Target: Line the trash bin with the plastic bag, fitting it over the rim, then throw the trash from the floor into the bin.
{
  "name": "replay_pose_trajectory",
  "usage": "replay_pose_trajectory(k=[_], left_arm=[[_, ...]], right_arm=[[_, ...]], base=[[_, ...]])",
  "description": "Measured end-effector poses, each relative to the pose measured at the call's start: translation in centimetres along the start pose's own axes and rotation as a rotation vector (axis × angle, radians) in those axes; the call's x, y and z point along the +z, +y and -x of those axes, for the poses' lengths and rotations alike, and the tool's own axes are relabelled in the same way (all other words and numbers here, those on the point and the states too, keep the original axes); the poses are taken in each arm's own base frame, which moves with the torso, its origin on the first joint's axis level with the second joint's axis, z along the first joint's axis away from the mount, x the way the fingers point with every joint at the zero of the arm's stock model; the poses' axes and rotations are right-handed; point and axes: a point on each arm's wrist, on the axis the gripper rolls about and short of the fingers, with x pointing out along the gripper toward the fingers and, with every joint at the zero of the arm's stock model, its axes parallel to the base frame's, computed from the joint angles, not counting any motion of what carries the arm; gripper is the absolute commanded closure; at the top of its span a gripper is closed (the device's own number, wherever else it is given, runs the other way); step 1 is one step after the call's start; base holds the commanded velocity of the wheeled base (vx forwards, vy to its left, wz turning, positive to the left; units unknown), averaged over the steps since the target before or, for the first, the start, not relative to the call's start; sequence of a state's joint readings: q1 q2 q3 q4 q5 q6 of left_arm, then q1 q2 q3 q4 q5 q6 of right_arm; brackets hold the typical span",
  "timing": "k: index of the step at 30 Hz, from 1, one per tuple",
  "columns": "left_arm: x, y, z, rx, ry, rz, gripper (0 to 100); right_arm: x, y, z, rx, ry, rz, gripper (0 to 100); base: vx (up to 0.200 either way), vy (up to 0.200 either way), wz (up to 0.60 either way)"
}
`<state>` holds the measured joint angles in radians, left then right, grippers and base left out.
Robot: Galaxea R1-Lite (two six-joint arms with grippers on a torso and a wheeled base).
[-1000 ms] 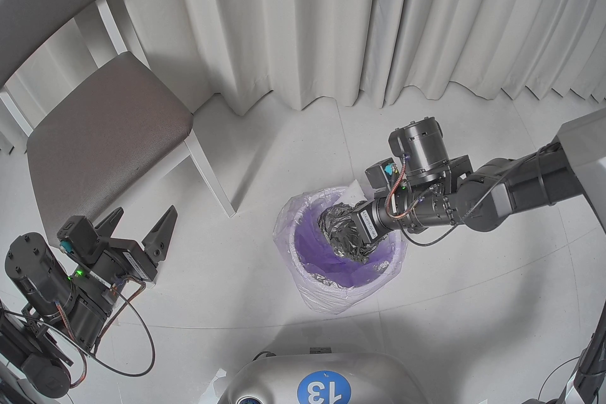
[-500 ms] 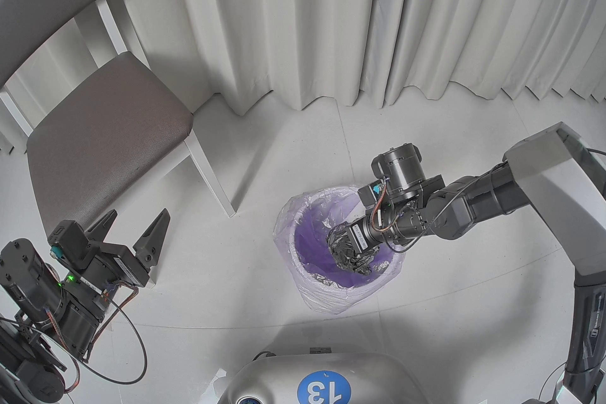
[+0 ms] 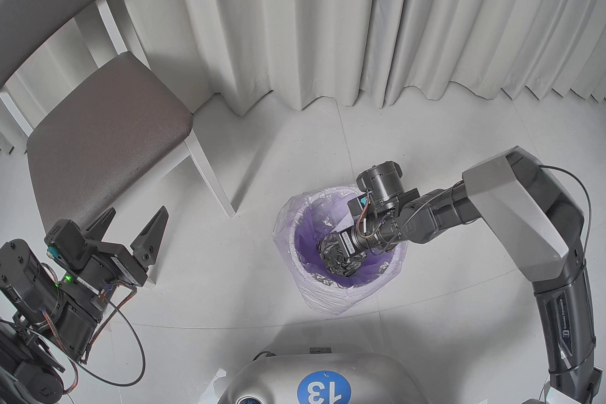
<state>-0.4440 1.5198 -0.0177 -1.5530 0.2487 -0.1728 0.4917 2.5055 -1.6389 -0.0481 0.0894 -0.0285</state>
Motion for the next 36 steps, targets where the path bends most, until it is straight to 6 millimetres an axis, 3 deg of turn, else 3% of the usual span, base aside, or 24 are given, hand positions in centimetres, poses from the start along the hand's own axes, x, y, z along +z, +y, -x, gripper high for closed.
replay_pose_trajectory(k=[10,19,24,32,36], left_arm=[[0.1,-0.2,0.1,-0.007,-0.005,0.004,0],[0.1,-0.3,0.2,-0.011,-0.006,0.006,0],[0.1,-0.3,0.2,-0.011,-0.007,0.006,0],[0.1,-0.4,0.2,-0.022,-0.006,0.008,0],[0.1,-0.5,0.3,-0.03,-0.007,0.011,0]], right_arm=[[-1.4,-1.4,-4.0,-0.014,0.046,-0.019,100],[-1.7,-2.0,-4.8,-0.021,0.053,-0.029,100],[-0.7,-1.3,-2.8,-0.016,0.054,-0.023,100],[2.4,-0.2,3.4,-0.012,0.018,-0.008,100],[3.3,0.1,5.2,-0.01,-0.009,-0.003,100]], base=[[0.0,0.0,0.0],[0.0,0.0,0.0],[0.0,0.0,0.0],[0.0,0.0,0.0],[0.0,0.0,0.0]])
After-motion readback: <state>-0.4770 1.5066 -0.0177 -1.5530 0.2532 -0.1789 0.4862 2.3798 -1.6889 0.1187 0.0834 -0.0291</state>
